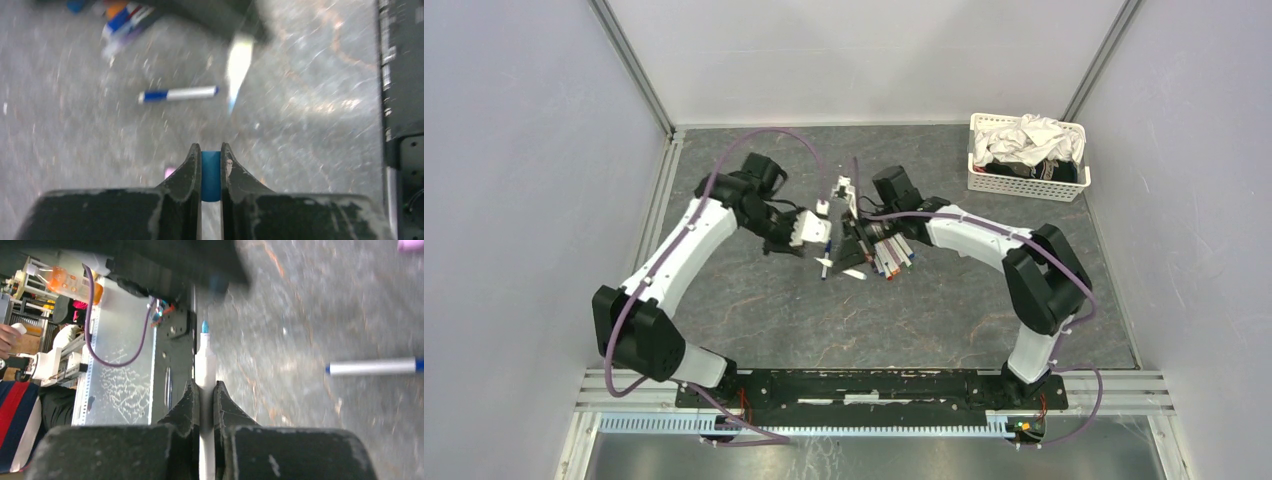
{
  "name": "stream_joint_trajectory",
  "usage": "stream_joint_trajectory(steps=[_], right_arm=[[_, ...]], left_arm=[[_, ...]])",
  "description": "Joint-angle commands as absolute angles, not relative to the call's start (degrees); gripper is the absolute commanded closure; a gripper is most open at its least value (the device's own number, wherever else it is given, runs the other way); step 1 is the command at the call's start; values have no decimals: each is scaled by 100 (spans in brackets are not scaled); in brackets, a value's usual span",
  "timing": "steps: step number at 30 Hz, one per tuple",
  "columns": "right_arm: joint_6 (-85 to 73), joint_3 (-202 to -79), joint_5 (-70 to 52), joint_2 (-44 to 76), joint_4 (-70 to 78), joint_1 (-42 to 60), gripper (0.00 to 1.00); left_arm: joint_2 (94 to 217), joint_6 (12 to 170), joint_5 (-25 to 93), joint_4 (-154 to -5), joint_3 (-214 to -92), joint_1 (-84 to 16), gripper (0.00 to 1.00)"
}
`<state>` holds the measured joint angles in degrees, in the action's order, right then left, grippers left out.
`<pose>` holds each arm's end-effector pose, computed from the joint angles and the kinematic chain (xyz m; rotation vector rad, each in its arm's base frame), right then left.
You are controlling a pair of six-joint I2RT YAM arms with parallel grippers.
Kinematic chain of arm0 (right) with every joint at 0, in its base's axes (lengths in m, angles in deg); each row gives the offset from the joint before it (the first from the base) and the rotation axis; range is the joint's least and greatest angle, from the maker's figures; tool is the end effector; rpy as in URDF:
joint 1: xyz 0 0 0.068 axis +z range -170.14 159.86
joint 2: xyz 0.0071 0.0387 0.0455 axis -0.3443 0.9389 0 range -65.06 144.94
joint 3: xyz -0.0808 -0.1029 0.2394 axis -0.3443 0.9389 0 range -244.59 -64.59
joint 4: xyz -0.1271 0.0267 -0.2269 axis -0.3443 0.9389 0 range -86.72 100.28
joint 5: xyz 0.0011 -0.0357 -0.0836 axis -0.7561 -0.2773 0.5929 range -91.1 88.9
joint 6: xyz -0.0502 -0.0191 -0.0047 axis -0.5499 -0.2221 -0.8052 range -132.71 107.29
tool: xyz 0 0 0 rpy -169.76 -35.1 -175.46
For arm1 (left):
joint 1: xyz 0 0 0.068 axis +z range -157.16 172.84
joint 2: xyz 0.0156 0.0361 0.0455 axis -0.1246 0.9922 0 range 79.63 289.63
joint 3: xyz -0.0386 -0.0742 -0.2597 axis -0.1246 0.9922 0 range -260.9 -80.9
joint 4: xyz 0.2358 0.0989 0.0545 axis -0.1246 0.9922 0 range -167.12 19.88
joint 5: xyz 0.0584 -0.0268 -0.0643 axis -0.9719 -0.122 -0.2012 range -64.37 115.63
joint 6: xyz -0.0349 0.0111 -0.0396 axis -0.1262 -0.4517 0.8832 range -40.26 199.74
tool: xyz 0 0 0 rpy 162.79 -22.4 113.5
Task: Open the pen caps
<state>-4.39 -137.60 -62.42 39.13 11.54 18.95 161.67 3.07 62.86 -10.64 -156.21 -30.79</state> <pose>0.2874 0.2738 0.2361 -1.1956 1.9874 1.6364 0.2326 -0.1254 0.3079 2.0255 1.5266 -0.5966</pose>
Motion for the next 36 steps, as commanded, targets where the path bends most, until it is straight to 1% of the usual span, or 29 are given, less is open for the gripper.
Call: stream_joint_trajectory(steps=[1, 5, 7, 9, 13, 15, 18, 24, 26, 28, 31, 36], right_arm=[[-907, -12939, -5950, 3405, 1975, 1501, 100], [-1158, -12719, -5693, 3194, 2264, 1267, 100], [-1124, -12682, -5372, 3078, 2300, 1047, 100], [-906, -12567, -4740, 2921, 2212, 736, 100], [-355, -12185, -2576, 2568, 2106, 39, 100], [-147, -11855, -1778, 2379, 1933, -194, 100], [-118, -11609, -1258, 2296, 1702, -261, 100], [-148, -11656, -471, 2796, 1487, -266, 100], [-137, -11688, -165, 2880, 1467, -263, 100], [-169, -11705, 159, 2916, 1430, -270, 95], [-243, -11812, 464, 3031, 1459, -267, 85], [-406, -12025, 726, 3252, 1571, -269, 78]], left_arm=[[16315, -417, 5536, -799, -16052, -2080, 98], [16337, -383, 5561, -1127, -15773, -1955, 98], [16279, -170, 5701, -1465, -15493, -1970, 98], [16228, 79, 5816, -1737, -15180, -1995, 98], [16298, 422, 5796, -2294, -14489, -2008, 98], [16408, 561, 5704, -2576, -14207, -2008, 98], [16605, 704, 5563, -3032, -13900, -2008, 98], [17069, 1087, 5169, -3746, -13771, -2008, 97], [17179, 1201, 5091, -3900, -13758, -2008, 93], [17216, 1272, 5045, -4074, -13707, -2007, 88], [17214, 1368, 4983, -4313, -13584, -2044, 72], [17263, 1409, 4965, -4274, -13570, -2121, 57]])
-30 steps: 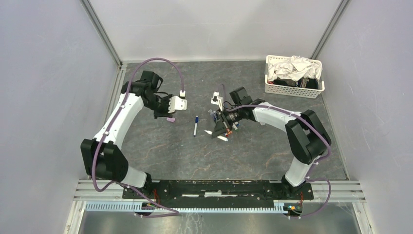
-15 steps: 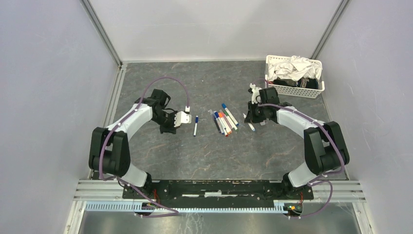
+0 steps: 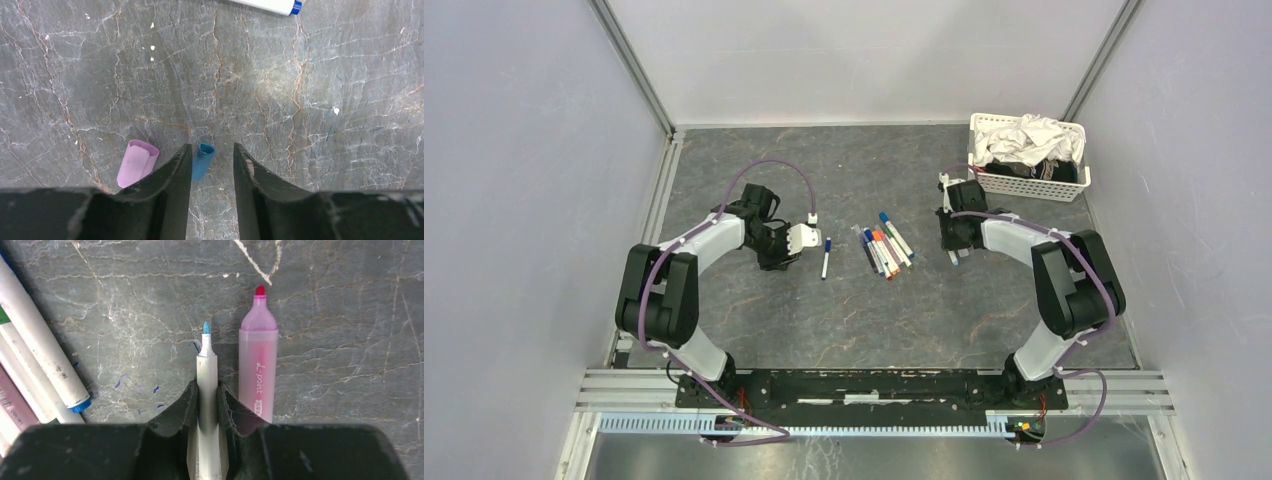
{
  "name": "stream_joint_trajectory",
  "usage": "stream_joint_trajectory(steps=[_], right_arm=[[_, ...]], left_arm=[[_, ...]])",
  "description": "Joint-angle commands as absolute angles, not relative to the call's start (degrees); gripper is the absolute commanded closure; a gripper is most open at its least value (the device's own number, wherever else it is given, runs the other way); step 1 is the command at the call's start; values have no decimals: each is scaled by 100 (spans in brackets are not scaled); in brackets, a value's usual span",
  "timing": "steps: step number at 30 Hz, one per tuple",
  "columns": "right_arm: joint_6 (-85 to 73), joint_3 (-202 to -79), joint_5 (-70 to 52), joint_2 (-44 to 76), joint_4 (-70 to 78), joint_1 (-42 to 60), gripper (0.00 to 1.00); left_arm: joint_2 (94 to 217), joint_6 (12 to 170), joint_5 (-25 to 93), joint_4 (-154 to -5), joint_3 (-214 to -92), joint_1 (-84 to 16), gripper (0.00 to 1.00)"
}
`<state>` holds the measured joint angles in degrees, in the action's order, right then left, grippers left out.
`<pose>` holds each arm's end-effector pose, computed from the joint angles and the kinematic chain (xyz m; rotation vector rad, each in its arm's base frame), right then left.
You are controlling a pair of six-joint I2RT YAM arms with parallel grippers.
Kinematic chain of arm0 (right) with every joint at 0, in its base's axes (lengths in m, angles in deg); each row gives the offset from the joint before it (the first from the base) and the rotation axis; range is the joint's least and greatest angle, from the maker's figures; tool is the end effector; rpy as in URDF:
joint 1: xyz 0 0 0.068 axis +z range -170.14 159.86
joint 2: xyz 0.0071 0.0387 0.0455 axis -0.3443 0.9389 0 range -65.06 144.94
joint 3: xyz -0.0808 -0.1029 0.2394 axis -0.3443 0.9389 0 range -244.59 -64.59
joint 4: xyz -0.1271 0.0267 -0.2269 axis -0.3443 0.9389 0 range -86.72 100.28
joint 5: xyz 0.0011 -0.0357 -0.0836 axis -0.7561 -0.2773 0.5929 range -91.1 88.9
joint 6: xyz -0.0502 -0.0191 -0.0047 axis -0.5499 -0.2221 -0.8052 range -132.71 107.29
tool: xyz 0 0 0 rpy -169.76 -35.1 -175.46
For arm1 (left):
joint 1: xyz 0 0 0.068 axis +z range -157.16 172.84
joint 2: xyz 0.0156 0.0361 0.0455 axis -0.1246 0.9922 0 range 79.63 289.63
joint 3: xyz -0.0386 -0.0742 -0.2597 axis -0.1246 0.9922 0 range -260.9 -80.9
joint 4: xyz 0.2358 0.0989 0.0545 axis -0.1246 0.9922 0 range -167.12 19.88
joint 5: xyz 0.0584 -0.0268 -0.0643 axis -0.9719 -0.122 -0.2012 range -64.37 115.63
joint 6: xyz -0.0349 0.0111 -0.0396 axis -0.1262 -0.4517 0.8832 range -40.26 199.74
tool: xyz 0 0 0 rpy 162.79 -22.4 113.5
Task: Open the pen caps
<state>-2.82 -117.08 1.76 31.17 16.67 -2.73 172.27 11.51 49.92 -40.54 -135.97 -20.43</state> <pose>0.3122 0.0961 0.1579 -0.1496 2.5659 0.1167 0.2808 -0.0814 0.1730 1.8130 1.9809 -0.3401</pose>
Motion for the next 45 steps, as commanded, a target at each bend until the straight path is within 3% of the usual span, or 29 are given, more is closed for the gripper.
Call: stream_joint_trajectory(steps=[1, 7, 13, 15, 23, 32, 45], right_arm=[[-430, -12044, 784, 3284, 1588, -269, 77], [-515, -12068, 833, 3310, 1621, -272, 65], [-460, -12242, 857, 2932, 1632, -197, 55], [-527, -12433, 787, 2852, 1623, 9, 52], [-835, -13468, 2, 3513, 1737, 954, 47], [-943, -13610, 5, 4042, 1719, 1071, 64], [-955, -13078, 64, 4236, 1534, 1067, 69]], left_arm=[[17269, 1415, 4967, -4249, -13586, -2122, 55], [17205, 1517, 5136, -3868, -13933, -2122, 46], [16950, 1877, 5672, -2781, -15082, -2113, 24], [16817, 2034, 5781, -2417, -15500, -2110, 1], [16540, 3312, 5405, -1942, -17042, -2064, 0], [16078, 3884, 5136, -2280, -16852, -1995, 0], [16299, 3924, 5267, -2062, -16928, -1999, 0]])
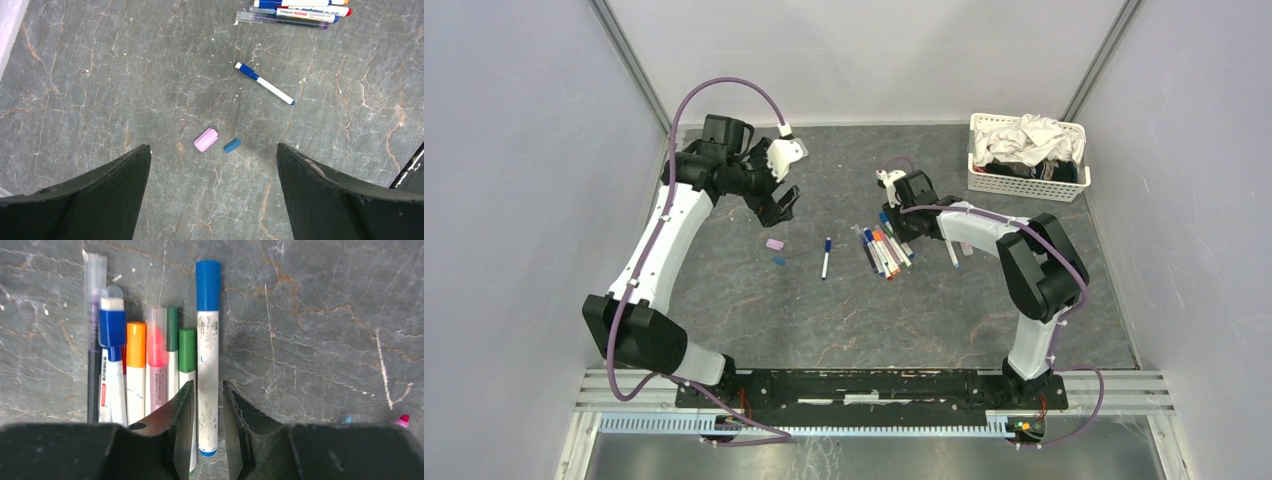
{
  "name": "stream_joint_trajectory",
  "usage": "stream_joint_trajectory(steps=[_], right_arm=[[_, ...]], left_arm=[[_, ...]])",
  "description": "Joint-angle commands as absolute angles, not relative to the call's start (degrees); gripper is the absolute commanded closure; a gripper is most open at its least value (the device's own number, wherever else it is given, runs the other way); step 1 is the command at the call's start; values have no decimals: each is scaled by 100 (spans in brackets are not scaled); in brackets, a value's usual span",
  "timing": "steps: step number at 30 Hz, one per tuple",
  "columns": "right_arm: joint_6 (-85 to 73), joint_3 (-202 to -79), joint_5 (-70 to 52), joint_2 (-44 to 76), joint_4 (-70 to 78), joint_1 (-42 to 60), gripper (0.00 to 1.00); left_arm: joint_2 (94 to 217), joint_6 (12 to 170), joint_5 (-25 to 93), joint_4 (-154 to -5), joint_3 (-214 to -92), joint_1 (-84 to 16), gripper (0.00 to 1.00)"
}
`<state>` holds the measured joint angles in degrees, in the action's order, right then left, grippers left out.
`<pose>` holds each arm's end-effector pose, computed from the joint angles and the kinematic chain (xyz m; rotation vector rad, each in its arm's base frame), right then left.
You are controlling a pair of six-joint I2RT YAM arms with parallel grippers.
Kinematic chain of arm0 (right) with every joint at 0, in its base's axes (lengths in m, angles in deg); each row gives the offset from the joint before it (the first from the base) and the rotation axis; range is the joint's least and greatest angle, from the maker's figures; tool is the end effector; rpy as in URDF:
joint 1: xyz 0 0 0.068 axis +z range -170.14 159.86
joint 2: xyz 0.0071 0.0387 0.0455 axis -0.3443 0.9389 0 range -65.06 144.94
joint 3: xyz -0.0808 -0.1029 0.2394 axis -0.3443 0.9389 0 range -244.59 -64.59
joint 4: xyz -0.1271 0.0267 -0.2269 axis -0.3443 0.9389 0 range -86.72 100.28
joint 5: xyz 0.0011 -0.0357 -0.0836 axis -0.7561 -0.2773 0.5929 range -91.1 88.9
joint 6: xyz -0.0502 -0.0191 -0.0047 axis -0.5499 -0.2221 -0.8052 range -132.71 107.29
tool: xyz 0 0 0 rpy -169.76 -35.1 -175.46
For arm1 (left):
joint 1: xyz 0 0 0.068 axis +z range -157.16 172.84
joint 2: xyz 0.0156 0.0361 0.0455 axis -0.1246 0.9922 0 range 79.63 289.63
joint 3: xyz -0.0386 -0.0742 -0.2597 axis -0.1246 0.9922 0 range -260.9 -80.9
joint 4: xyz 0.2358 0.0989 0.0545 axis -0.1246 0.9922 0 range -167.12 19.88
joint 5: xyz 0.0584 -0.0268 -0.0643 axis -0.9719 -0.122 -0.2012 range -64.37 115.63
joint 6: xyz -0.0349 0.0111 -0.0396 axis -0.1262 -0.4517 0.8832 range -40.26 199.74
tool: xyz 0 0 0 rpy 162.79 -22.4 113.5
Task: Open the pen caps
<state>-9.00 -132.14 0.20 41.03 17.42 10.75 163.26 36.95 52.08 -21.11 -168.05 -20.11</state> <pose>0.3339 0.1989 0.1743 -0.5790 2.4361 0.2245 0.2849 -0.0819 0.3668 1.2796 2.0138 -0.3322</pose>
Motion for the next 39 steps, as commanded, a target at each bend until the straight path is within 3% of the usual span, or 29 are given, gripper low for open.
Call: stream_joint_trajectory(steps=[1, 11, 17, 25, 31, 39], right_arm=[[-953, -13050, 88, 4255, 1527, 1072, 69], [-839, -12698, -76, 4210, 1306, 854, 70], [-964, -12651, -599, 3623, 1287, 649, 100], [-977, -13273, -2669, 2987, 2089, 709, 100], [-1188, -13536, -4131, 3051, 2818, 1319, 100], [-1115, -13591, -5465, 3340, 2750, 1660, 100]], left_arm=[[16303, 3929, 5277, -2061, -16919, -1998, 0], [16370, 3566, 5718, -1703, -16783, -2008, 0], [16419, 3205, 6126, -1679, -16274, -2061, 0], [16143, 2076, 6242, -1865, -15600, -2515, 0], [16188, 1461, 6216, -1969, -15670, -2771, 0], [16017, 672, 6110, -2083, -15410, -3060, 0]])
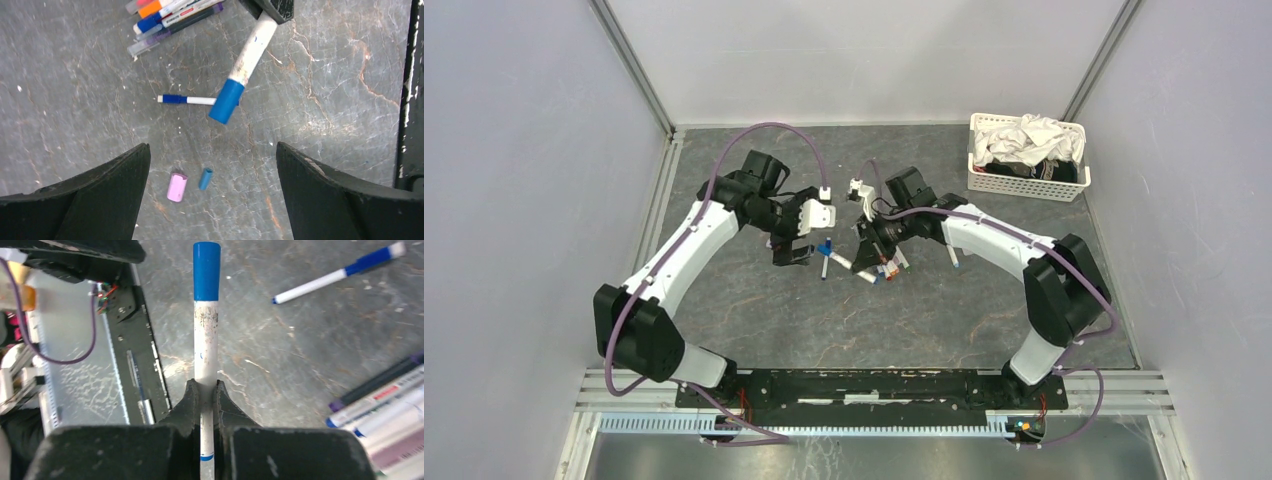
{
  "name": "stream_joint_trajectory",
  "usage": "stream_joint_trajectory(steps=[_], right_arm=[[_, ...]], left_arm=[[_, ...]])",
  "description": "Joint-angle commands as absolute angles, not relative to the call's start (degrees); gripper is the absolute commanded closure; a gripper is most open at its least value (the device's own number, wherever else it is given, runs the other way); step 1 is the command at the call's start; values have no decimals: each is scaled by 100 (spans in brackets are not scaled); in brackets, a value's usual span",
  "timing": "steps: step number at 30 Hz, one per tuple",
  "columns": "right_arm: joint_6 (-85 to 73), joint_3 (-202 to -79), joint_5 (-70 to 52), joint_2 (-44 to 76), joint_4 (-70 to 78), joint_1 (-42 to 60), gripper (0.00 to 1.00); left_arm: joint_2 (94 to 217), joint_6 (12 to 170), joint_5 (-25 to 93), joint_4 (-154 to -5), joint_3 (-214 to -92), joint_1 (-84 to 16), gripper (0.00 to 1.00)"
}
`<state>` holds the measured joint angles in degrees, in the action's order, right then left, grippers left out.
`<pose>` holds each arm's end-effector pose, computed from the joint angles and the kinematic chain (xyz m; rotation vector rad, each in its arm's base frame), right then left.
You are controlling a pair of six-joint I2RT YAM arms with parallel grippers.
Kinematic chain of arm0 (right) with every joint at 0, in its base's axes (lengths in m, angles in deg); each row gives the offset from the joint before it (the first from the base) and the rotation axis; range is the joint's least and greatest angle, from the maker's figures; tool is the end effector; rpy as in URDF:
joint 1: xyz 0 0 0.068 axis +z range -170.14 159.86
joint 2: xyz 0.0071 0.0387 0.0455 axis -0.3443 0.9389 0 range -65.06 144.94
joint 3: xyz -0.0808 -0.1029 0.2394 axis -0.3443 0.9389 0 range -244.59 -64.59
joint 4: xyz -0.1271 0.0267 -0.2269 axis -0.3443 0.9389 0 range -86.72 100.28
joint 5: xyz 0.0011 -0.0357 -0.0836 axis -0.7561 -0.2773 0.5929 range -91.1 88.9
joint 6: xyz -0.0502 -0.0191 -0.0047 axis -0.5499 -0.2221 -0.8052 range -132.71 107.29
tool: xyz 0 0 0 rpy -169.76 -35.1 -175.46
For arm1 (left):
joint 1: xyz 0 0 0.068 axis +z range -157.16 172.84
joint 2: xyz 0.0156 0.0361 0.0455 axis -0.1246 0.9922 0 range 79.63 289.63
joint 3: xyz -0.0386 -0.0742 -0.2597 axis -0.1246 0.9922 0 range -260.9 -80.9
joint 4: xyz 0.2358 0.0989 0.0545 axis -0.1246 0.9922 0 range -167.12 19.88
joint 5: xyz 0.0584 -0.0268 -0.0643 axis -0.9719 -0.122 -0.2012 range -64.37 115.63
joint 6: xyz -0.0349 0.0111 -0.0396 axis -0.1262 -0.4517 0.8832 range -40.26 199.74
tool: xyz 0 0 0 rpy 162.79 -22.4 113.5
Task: Open the pen caps
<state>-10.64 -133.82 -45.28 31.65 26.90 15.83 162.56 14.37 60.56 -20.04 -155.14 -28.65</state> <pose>0.2755 0.2307 0.2384 -1.0606 2.2632 1.2341 0.2541 -0.1220 0.3037 1.8276 1.6869 -0.5252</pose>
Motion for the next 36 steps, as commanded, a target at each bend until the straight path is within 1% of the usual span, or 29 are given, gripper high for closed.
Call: stream_joint_trajectory(steps=[1, 2, 5, 8, 12, 15, 18, 21, 22, 23, 24, 25, 27, 29, 31, 33, 34, 35, 36], right_arm=[[-1103, -13650, -5549, 3402, 2762, 1697, 100], [-1086, -13727, -5634, 3480, 2784, 1718, 100], [-1000, -13909, -5820, 3655, 2779, 1746, 100], [-847, -13970, -5971, 3746, 2631, 1755, 100], [-757, -13993, -6041, 3808, 2513, 1751, 100], [-812, -13989, -6035, 3836, 2576, 1752, 100], [-791, -13964, -6049, 3843, 2548, 1749, 100], [-744, -13964, -6060, 3874, 2507, 1761, 100], [-731, -13972, -6052, 3881, 2493, 1760, 97], [-682, -13974, -6035, 3882, 2455, 1769, 86], [-611, -13964, -6021, 3882, 2359, 1776, 77], [-470, -13928, -6016, 3883, 2205, 1801, 72], [-217, -13937, -6051, 3942, 1863, 1889, 53], [-66, -14057, -6103, 4087, 1724, 1983, 48], [56, -14165, -6116, 4222, 1609, 2031, 48], [158, -14250, -6155, 4356, 1549, 2039, 52], [165, -14284, -6156, 4391, 1565, 2040, 58], [141, -14290, -6161, 4410, 1583, 2033, 67], [108, -14265, -6161, 4397, 1637, 2031, 79]], left_arm=[[16039, 571, 6110, -1946, -15408, -3119, 1], [16054, 470, 6133, -1824, -15389, -3176, 3], [16005, 287, 6107, -1633, -15270, -3420, 11], [15970, 278, 6009, -1623, -15174, -3540, 21], [15972, 203, 5723, -1601, -15008, -3627, 38], [15946, 128, 5501, -1636, -14902, -3638, 45], [15908, 150, 5417, -1791, -14830, -3638, 59], [15874, 171, 5486, -1832, -14860, -3661, 82], [15865, 189, 5508, -1835, -14880, -3667, 90], [15852, 213, 5512, -1851, -14891, -3689, 97], [15836, 248, 5515, -1865, -14900, -3701, 98], [15823, 260, 5528, -1869, -14908, -3709, 98], [15799, 291, 5545, -1867, -14945, -3721, 98], [15804, 334, 5586, -1872, -14983, -3721, 98], [15791, 364, 5627, -1873, -15006, -3721, 98], [15785, 370, 5649, -1843, -15011, -3721, 98], [15793, 370, 5637, -1822, -15019, -3721, 98], [15800, 362, 5617, -1806, -15016, -3721, 98], [15807, 338, 5535, -1802, -15001, -3721, 98]])
